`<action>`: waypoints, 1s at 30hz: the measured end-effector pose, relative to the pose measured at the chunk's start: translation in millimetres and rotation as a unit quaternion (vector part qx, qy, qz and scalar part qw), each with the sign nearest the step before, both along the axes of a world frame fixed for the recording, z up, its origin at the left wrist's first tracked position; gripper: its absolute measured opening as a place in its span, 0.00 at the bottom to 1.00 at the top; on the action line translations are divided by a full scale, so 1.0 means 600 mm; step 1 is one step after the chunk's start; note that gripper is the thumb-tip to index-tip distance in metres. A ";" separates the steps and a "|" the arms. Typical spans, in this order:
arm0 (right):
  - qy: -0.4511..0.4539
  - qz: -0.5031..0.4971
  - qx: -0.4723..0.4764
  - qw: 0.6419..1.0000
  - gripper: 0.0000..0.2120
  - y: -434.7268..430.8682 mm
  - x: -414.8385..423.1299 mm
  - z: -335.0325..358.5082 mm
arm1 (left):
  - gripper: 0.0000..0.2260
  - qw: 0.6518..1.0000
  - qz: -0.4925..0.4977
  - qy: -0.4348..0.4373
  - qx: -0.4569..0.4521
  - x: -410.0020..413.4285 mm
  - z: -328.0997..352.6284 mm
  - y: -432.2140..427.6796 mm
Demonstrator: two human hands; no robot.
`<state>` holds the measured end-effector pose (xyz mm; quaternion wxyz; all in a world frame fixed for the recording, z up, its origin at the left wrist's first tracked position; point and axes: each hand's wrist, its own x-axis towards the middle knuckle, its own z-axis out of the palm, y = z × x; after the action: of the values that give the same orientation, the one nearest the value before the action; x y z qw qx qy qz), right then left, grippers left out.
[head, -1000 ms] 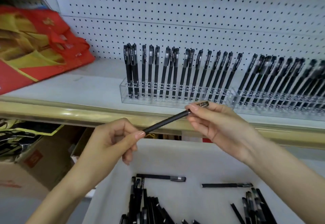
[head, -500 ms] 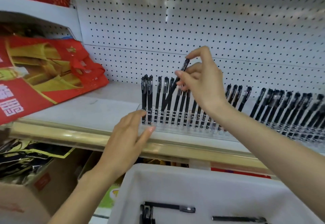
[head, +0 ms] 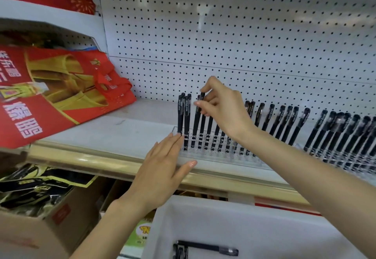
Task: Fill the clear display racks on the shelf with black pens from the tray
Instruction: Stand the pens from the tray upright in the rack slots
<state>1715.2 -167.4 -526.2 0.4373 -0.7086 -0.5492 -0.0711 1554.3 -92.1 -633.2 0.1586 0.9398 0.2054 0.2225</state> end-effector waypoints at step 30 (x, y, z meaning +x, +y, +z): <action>-0.105 0.004 -0.128 0.986 0.17 -0.110 -0.049 -0.035 | 0.35 0.995 -0.067 0.064 -0.043 -0.085 -0.013 -0.079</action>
<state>1685.6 -233.5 -547.2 0.2833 -0.7451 -0.5994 -0.0730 1503.2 -139.5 -640.9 0.2001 0.9559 0.1613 0.1420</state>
